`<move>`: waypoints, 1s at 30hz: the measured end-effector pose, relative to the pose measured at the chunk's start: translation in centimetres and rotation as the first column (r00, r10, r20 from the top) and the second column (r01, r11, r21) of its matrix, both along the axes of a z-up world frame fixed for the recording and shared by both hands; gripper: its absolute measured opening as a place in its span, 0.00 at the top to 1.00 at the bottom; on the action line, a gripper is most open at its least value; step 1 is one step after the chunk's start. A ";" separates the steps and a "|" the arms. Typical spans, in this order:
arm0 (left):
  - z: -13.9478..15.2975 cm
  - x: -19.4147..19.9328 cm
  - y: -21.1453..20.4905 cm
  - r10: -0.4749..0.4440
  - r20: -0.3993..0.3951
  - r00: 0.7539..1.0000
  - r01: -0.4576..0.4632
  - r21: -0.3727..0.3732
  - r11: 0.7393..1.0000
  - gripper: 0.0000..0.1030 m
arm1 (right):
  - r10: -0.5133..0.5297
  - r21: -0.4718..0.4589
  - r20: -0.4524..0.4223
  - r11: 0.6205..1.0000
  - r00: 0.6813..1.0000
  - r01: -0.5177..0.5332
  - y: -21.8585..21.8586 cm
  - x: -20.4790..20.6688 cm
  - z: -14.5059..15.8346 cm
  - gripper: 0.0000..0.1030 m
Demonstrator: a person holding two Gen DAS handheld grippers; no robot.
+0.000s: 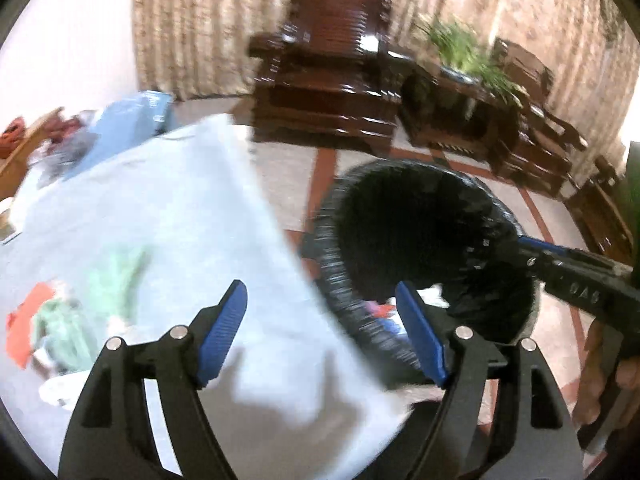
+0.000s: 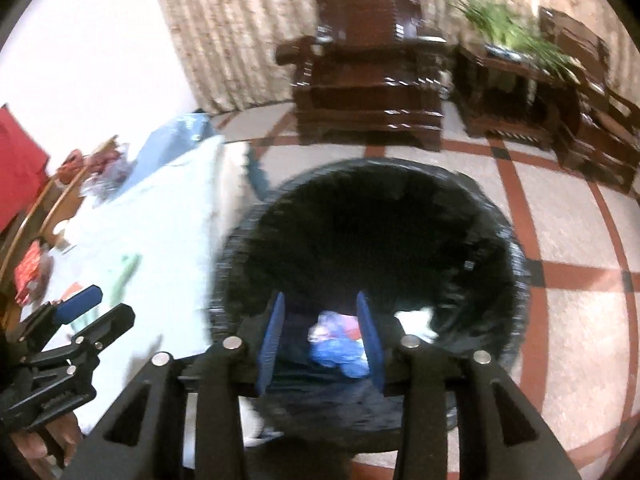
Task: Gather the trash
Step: 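Move both tools back over the trash on the table, then grasp the white squeeze tube by its cap with the left tool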
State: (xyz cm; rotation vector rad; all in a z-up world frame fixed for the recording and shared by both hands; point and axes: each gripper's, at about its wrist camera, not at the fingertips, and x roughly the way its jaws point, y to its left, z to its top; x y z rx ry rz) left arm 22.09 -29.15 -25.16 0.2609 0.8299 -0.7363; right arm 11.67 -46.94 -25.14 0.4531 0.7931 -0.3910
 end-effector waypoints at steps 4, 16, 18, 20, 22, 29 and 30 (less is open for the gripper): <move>1.0 0.9 8.0 0.110 0.076 0.991 -0.111 0.006 0.994 0.26 | 0.081 -0.055 0.066 0.995 0.995 -0.078 5.5 1.7 1.6 0.55; 2.1 1.1 28.1 0.415 0.196 0.888 -0.414 -0.048 0.909 0.21 | 0.304 -0.115 0.092 0.949 0.948 -0.293 21.8 8.1 0.2 0.48; 1.3 1.3 29.2 0.415 0.182 0.892 -0.415 -0.038 0.909 0.21 | 0.340 -0.121 0.077 0.936 0.937 -0.330 23.8 9.2 -0.3 0.48; 0.2 1.9 30.0 0.400 0.162 0.902 -0.400 -0.031 0.916 0.21 | 0.370 -0.139 0.066 0.923 0.927 -0.359 25.6 9.8 -0.7 0.48; -0.8 2.8 30.3 0.388 0.157 0.908 -0.389 -0.027 0.921 0.21 | 0.386 -0.161 0.062 0.914 0.920 -0.373 26.7 10.3 -1.1 0.48; -5.0 6.3 31.2 0.360 0.102 0.927 -0.362 -0.004 0.932 0.21 | 0.376 -0.166 0.033 0.915 0.926 -0.366 27.4 12.1 -3.0 0.48; -5.6 6.7 31.0 0.359 0.095 0.929 -0.361 0.005 0.933 0.21 | 0.375 -0.165 0.027 0.916 0.927 -0.366 27.4 12.4 -3.3 0.48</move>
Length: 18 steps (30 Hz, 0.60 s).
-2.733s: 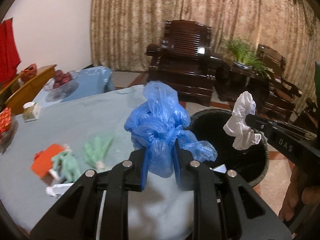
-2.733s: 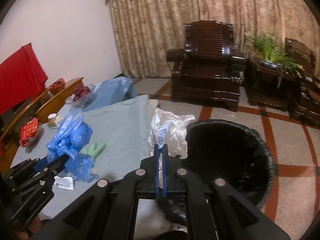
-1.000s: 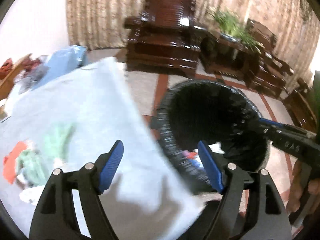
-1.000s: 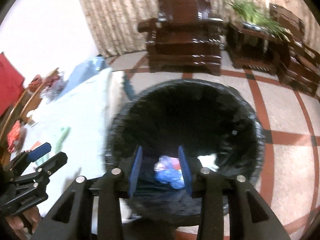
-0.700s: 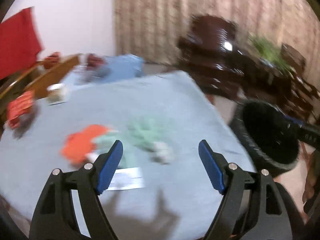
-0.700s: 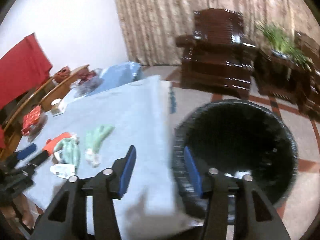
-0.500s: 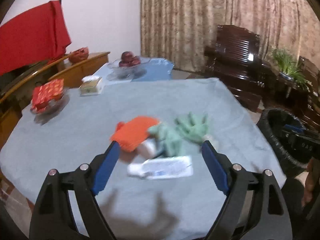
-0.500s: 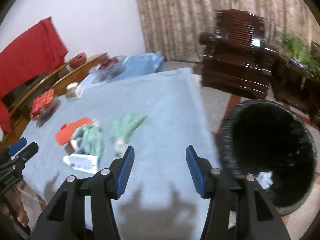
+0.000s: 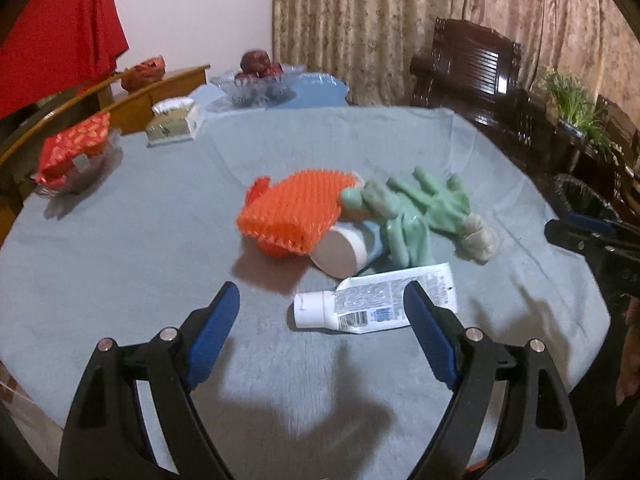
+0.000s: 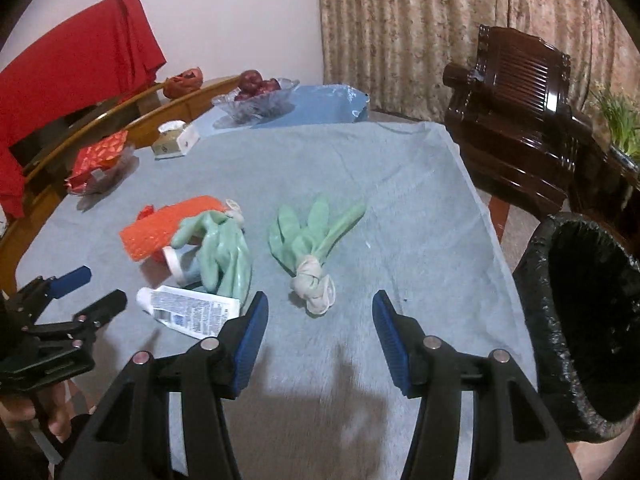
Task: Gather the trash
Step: 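Grasp the white squeeze tube by its cap with the left tool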
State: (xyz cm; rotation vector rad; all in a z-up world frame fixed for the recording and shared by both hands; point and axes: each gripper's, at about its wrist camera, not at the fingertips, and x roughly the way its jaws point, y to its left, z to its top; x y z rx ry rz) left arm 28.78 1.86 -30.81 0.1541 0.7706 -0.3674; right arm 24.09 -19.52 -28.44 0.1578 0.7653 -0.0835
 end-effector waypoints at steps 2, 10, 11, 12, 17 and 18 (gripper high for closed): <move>-1.3 0.8 0.0 -0.006 -0.025 1.000 0.006 0.001 1.000 0.21 | 0.000 0.000 -0.018 1.000 1.000 0.000 0.1 0.5 -0.7 0.48; -5.4 3.9 0.0 -0.037 -0.134 0.990 0.039 0.010 0.999 0.20 | 0.001 0.006 -0.053 1.000 0.999 0.000 0.3 2.0 -2.5 0.48; -5.8 4.1 -0.2 -0.045 -0.148 0.988 0.047 0.009 0.999 0.19 | 0.000 0.007 -0.056 1.000 0.998 0.001 0.3 2.1 -2.7 0.48; -6.0 4.2 -0.3 -0.048 -0.153 0.987 0.050 0.008 0.999 0.19 | -0.002 0.009 -0.059 1.000 0.998 0.002 0.3 2.3 -2.8 0.48; -5.8 2.7 -1.1 -0.074 -0.157 0.985 0.077 0.008 0.997 0.42 | -0.003 0.016 -0.075 1.000 0.997 0.004 -0.1 2.1 -3.2 0.48; -5.7 2.4 -1.3 -0.079 -0.155 0.985 0.082 0.013 0.997 0.43 | -0.002 0.017 -0.082 1.000 0.997 0.004 -0.2 2.2 -3.3 0.48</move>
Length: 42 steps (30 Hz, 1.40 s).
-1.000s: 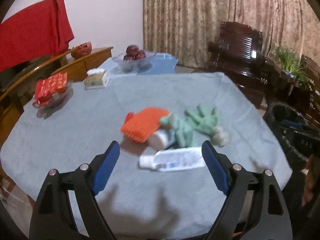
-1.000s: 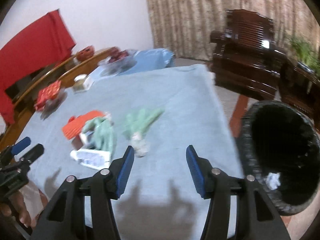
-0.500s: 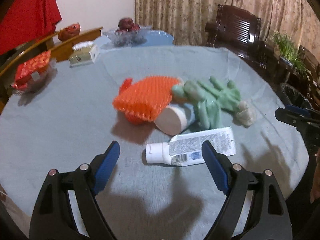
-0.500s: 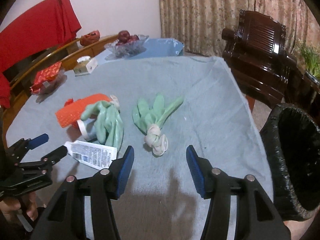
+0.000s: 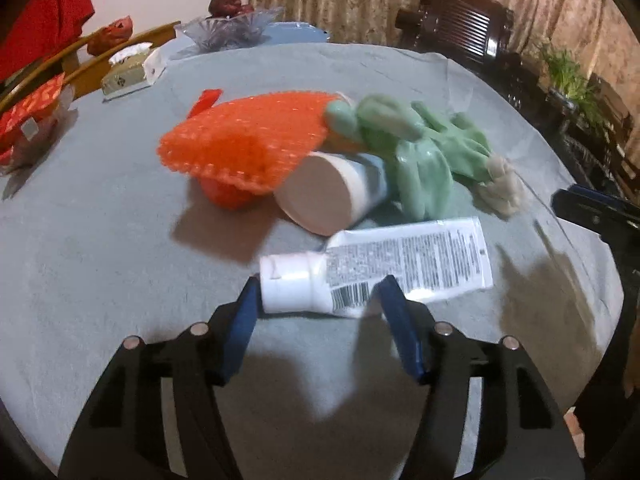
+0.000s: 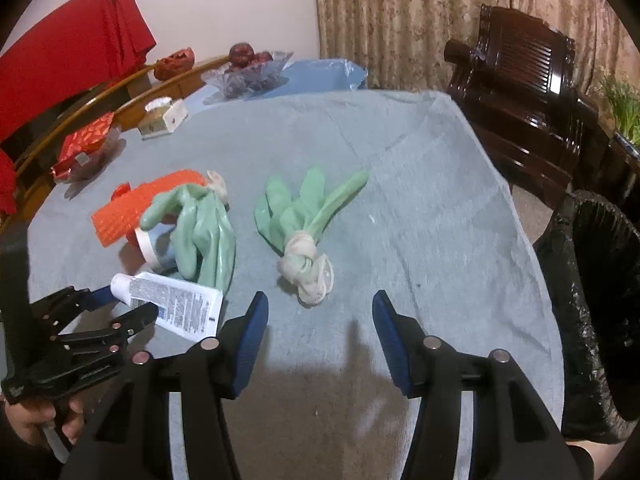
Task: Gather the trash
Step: 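Grasp the white squeeze tube by its cap with the left tool, then lift the white tube off the table with the left tool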
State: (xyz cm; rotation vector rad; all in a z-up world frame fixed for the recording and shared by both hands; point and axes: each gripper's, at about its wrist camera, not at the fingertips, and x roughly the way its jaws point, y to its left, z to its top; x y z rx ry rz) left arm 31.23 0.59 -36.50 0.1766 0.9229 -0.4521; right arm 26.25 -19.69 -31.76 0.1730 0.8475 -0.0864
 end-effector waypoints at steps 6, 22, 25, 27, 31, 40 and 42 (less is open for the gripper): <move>1.1 -0.8 0.3 0.007 0.028 1.000 -0.007 -0.009 1.000 0.52 | -0.002 0.007 -0.021 1.000 1.000 0.002 -0.6 0.4 -0.8 0.48; -0.3 1.2 -0.5 -0.091 -0.029 0.995 0.087 -0.109 0.990 0.52 | 0.011 0.013 -0.027 1.000 1.000 -0.011 -0.8 1.1 -1.8 0.48; -0.2 0.4 0.0 -0.084 -0.045 0.995 0.078 -0.128 0.989 0.59 | 0.006 0.019 -0.025 1.000 1.000 -0.006 -1.0 0.9 -1.8 0.48; -0.1 -0.9 0.0 -0.073 -0.054 0.996 0.065 -0.132 0.989 0.59 | 0.005 0.022 -0.023 1.000 1.000 -0.005 -1.1 0.7 -1.8 0.48; 0.7 -4.4 -1.5 -0.106 -0.045 0.993 0.103 -0.073 0.992 0.60 | 0.000 0.025 -0.017 1.000 1.000 0.001 -1.6 0.4 -1.5 0.48; 0.0 -6.4 -3.0 -0.122 -0.043 0.992 0.123 0.007 0.992 0.51 | -0.006 0.037 -0.011 0.999 1.000 0.006 -2.1 -0.5 -1.3 0.48; -0.2 -6.4 -3.4 -0.140 -0.043 0.989 0.141 0.015 0.990 0.54 | -0.009 0.038 -0.001 0.999 1.000 0.009 -2.3 -0.8 -0.9 0.48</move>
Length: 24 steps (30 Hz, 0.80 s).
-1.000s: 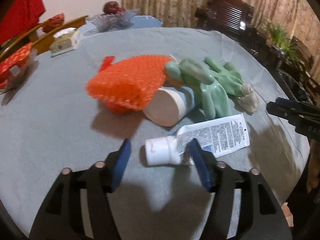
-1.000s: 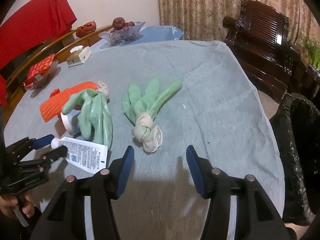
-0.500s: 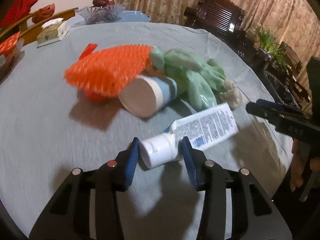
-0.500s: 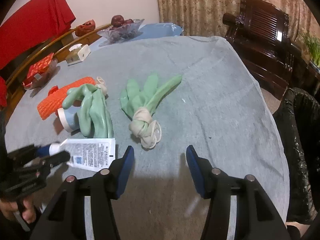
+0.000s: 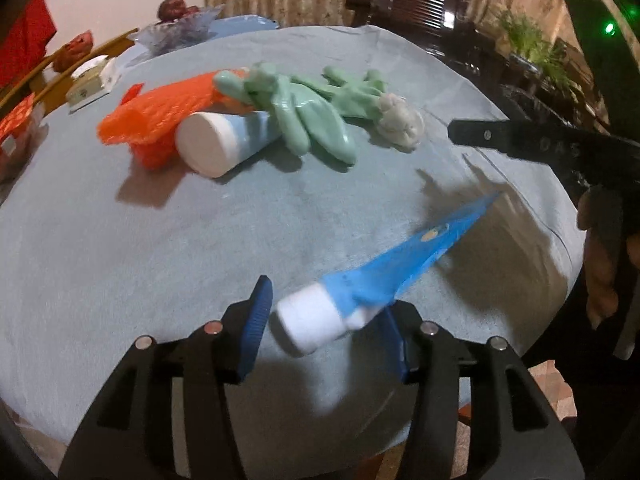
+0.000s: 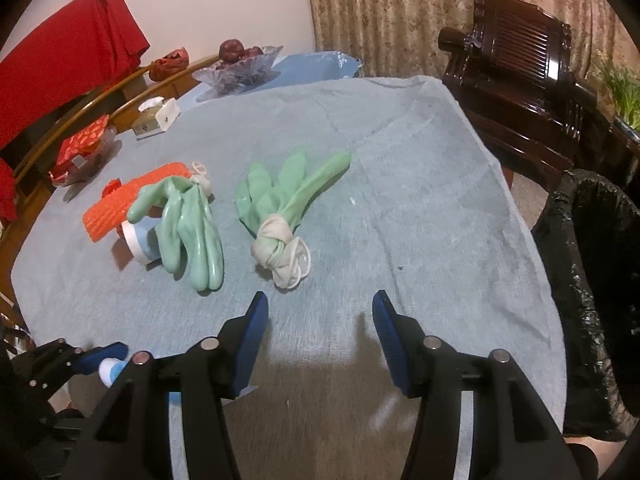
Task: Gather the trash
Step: 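Lift the white tube off the table with the left tool, then grasp the knotted green rubber glove with the right tool while the left tool holds the tube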
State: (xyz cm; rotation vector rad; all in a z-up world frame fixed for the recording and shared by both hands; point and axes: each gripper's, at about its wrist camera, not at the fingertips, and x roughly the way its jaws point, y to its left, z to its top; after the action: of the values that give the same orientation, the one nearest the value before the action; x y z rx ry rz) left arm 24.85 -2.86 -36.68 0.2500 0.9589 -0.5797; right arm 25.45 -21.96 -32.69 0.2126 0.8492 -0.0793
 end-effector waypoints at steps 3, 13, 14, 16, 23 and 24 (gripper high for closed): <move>0.1 -0.1 -0.5 -0.015 0.006 1.000 0.015 0.008 1.000 0.61 | -0.008 0.005 0.008 1.000 1.000 0.008 -0.3 -0.3 0.4 0.48; 3.2 -0.5 2.0 0.194 -0.003 0.981 -0.192 -0.154 0.969 0.63 | 0.000 0.012 0.030 1.000 1.000 0.000 -0.3 -0.7 1.4 0.48; 3.5 -0.3 2.3 0.212 -0.017 0.977 -0.212 -0.174 0.962 0.63 | 0.004 0.012 0.034 1.000 0.999 -0.004 -0.2 -0.6 1.6 0.48; 3.8 -0.1 2.1 0.241 -0.008 0.970 -0.239 -0.161 0.958 0.63 | 0.001 0.025 0.041 1.000 0.999 -0.002 -0.2 -0.5 1.9 0.48; 4.7 0.4 3.3 0.323 -0.007 0.946 -0.318 -0.194 0.928 0.63 | 0.017 0.034 0.045 0.999 0.999 -0.018 -0.2 0.4 2.3 0.48; 5.1 0.7 3.6 0.342 -0.002 0.940 -0.335 -0.206 0.919 0.63 | 0.021 0.031 0.044 0.999 0.999 -0.023 -0.1 0.6 2.3 0.48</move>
State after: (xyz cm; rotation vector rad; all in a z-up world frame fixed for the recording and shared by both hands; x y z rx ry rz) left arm 25.53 0.70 -31.62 -0.0911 0.8775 -0.3482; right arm 26.07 -22.09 -30.41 0.2339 0.8095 -0.0405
